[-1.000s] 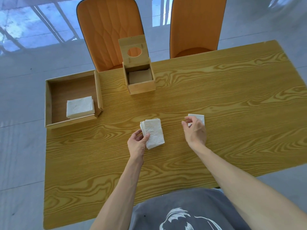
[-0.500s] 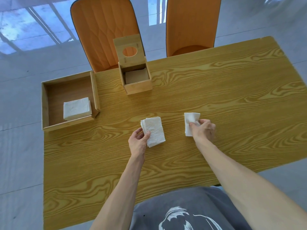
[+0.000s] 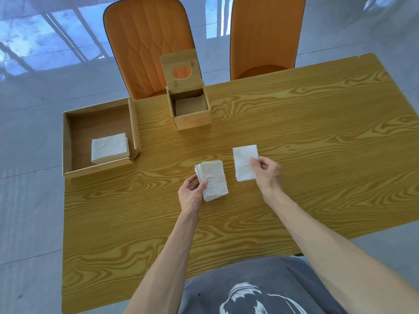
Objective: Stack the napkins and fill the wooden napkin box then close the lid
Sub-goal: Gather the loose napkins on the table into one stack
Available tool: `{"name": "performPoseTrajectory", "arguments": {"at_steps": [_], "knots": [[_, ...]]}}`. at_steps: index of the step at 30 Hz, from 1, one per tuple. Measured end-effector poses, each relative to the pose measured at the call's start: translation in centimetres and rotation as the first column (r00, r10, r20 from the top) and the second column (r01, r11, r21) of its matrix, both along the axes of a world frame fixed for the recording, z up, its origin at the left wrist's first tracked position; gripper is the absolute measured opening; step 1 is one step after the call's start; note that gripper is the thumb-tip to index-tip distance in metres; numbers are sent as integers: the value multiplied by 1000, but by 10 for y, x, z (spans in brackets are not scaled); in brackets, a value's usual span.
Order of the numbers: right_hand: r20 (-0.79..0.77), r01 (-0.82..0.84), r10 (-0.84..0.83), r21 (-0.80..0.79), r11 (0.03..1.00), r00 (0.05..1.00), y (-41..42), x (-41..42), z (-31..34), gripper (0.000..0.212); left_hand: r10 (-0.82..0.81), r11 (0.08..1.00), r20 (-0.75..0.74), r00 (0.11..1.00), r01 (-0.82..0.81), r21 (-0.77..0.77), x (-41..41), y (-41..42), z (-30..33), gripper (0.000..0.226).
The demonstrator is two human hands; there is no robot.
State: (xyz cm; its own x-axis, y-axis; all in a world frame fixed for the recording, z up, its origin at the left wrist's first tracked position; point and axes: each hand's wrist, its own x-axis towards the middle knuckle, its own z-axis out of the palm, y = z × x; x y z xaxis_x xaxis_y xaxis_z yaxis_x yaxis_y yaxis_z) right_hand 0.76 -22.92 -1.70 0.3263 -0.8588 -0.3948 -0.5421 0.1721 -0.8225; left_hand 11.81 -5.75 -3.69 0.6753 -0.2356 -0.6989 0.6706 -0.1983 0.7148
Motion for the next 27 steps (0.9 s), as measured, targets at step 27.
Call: {"name": "performPoseTrajectory", "arguments": {"at_steps": [27], "knots": [[-212,-209,219,69,975,952,61,39,-15,31,-28,998,-64,998,24,-66,5,4,-1,45]]}}
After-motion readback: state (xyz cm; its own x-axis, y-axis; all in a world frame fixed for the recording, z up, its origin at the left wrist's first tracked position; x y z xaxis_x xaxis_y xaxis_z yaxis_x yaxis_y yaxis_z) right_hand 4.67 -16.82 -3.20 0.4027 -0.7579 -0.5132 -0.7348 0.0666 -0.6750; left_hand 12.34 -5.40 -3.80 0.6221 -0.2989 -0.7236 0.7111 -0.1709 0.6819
